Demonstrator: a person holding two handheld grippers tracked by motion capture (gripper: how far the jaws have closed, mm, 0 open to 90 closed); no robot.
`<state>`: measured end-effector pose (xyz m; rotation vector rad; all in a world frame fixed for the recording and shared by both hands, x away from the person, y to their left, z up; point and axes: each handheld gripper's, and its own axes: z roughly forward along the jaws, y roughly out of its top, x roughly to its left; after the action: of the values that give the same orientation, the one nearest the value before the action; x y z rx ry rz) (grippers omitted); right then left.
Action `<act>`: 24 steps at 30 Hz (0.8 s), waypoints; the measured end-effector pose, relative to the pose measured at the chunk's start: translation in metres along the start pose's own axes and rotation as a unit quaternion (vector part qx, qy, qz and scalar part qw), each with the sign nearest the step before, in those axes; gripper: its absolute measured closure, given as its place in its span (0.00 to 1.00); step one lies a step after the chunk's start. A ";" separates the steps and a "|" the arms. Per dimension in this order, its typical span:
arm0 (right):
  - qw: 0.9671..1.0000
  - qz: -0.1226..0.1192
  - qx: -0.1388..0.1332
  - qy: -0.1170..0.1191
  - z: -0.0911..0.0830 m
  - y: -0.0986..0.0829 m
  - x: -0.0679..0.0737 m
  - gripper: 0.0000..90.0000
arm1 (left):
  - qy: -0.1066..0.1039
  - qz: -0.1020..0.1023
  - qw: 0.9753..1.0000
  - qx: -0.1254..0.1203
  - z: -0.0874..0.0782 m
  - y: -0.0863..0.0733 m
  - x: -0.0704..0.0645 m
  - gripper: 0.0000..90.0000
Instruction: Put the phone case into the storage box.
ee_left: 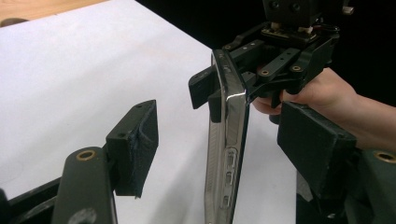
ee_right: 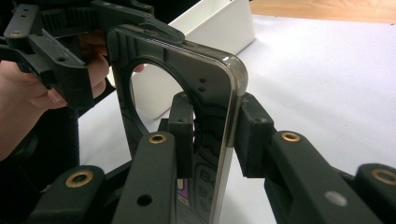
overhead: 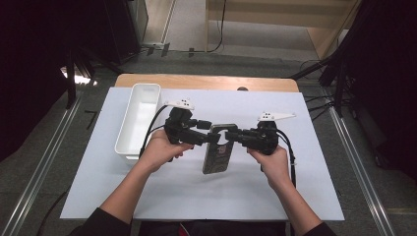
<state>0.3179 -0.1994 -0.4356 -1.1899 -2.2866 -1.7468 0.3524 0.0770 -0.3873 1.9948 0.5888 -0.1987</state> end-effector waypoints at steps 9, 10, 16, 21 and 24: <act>1.000 0.006 0.003 -0.012 -0.001 0.001 0.000 0.78 | 0.035 0.006 0.999 -0.004 -0.003 -0.004 -0.005 0.32; 1.000 0.004 0.003 -0.013 -0.001 0.002 -0.001 0.78 | 0.038 0.003 0.999 -0.006 -0.002 -0.004 -0.006 0.33; 1.000 0.006 0.007 -0.021 -0.001 0.002 -0.001 0.78 | 0.055 -0.001 0.998 -0.007 -0.002 -0.008 -0.007 0.32; 1.000 0.005 0.006 -0.026 -0.002 0.003 -0.002 0.78 | 0.073 0.002 0.997 -0.009 -0.003 -0.010 -0.011 0.33; 1.000 0.005 0.003 -0.028 -0.002 0.004 -0.002 0.78 | 0.087 0.001 0.996 -0.011 -0.003 -0.012 -0.014 0.32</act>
<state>0.3205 -0.2017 -0.4325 -1.2644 -2.3106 -1.7228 0.3346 0.0796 -0.3898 2.0047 0.6961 -0.0157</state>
